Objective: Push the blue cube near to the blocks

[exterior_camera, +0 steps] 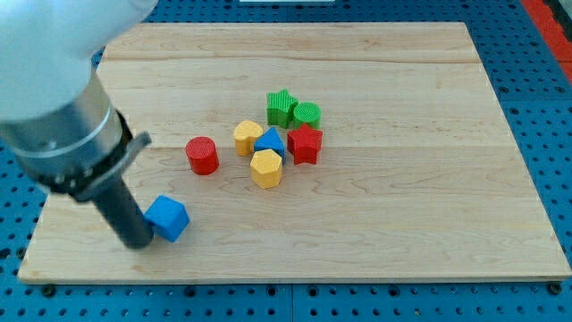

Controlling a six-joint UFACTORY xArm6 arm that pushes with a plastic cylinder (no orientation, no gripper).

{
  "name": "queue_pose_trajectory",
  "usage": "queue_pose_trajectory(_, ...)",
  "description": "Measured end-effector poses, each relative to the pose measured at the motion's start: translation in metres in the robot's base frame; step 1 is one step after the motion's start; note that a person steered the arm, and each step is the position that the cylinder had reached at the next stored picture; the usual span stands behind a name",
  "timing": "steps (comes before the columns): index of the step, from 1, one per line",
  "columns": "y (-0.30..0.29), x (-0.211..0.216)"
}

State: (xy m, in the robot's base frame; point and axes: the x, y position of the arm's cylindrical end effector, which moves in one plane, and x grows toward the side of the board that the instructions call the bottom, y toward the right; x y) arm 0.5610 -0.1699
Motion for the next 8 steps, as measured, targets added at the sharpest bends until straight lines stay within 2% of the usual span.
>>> queue_pose_trajectory(1,0.003,0.008)
queue_pose_trajectory(2,0.029,0.035)
queue_pose_trajectory(3,0.048,0.029)
queue_pose_trajectory(4,0.002,-0.012)
queue_pose_trajectory(5,-0.024,-0.035)
queue_pose_trajectory(6,0.007,-0.055)
queue_pose_trajectory(7,0.000,-0.008)
queue_pose_trajectory(8,0.023,-0.005)
